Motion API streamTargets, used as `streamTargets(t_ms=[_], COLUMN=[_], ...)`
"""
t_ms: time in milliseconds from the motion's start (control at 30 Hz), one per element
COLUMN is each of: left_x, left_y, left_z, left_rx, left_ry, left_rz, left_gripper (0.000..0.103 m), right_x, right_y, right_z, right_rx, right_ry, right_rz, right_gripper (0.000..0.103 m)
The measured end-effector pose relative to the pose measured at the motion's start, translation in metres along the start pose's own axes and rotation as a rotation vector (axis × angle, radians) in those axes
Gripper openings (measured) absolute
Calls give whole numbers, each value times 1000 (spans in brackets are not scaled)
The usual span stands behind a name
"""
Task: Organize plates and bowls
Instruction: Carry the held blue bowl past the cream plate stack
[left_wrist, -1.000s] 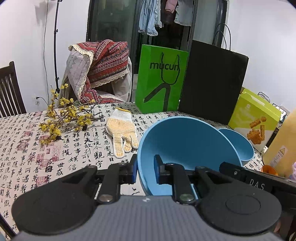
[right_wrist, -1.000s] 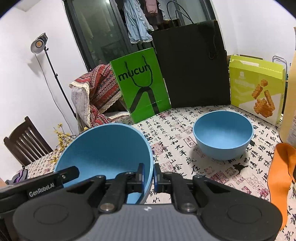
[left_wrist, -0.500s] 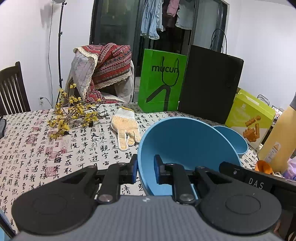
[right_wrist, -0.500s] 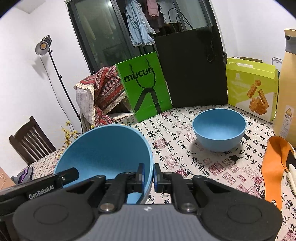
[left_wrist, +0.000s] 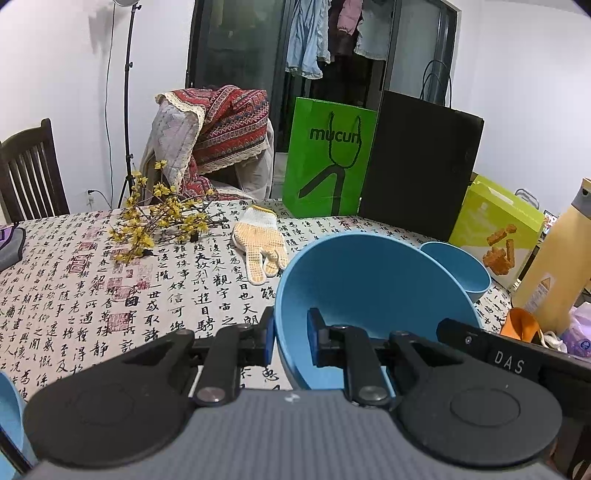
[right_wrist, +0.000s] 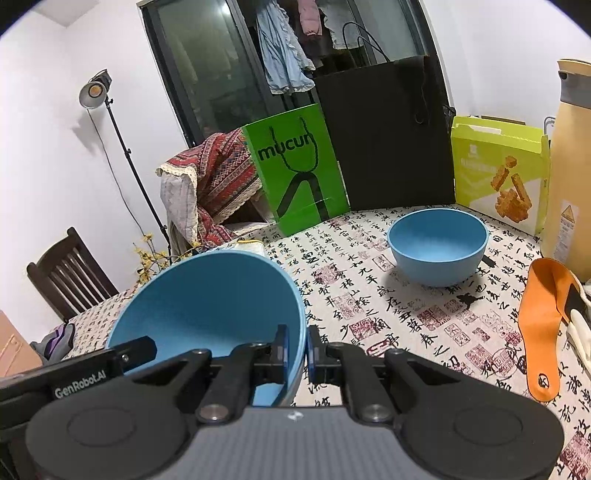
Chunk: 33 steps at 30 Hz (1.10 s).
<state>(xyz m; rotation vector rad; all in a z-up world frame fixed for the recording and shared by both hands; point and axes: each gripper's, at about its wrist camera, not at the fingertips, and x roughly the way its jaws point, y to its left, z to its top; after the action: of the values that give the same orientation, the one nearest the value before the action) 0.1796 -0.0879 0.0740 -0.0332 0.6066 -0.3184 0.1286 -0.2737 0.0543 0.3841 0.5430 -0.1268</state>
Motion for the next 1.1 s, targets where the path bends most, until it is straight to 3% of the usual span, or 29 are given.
streamTargets(t_ms=[1100], left_x=[-61], left_y=[30], left_z=[-32], left_rx=[-20], left_ry=[-32], left_rz=[22], left_gripper=[18], right_x=[-43], right_y=[30], right_z=[-40], right_rx=[-18], right_ry=[-14], right_rz=[42], right_gripper=[9])
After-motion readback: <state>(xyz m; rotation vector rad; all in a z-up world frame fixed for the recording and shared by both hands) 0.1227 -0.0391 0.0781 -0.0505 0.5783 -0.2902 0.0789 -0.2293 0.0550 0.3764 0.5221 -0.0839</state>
